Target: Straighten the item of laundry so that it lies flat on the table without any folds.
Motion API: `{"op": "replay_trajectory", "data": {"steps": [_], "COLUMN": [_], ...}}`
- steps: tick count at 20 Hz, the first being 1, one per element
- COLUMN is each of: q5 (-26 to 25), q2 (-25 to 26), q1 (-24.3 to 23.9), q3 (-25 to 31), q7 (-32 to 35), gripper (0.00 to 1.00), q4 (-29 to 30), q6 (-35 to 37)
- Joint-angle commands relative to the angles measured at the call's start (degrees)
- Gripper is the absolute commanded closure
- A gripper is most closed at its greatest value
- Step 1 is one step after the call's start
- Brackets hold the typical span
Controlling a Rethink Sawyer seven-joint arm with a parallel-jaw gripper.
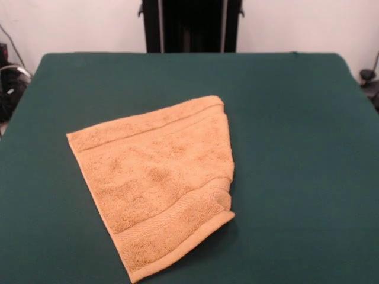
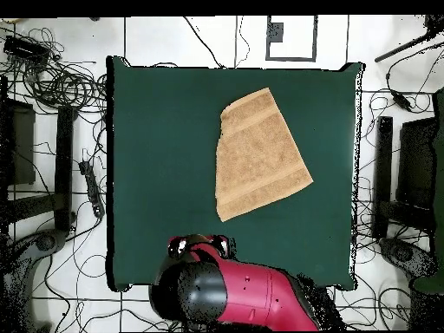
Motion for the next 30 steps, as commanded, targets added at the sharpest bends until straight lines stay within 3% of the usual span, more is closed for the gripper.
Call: {"op": "replay_trajectory", "data": {"steps": [1,30], "q5": [-1.0,-1.0], "q2": [2.1,2.7], "q1": [-0.1,-0.8], "q3": [7.2,8.6], "q7": [-4.7,-2.6], "gripper": [0.00,0.00], "q4": [3.7,4.2], "q6": [5.4,3.6]}}
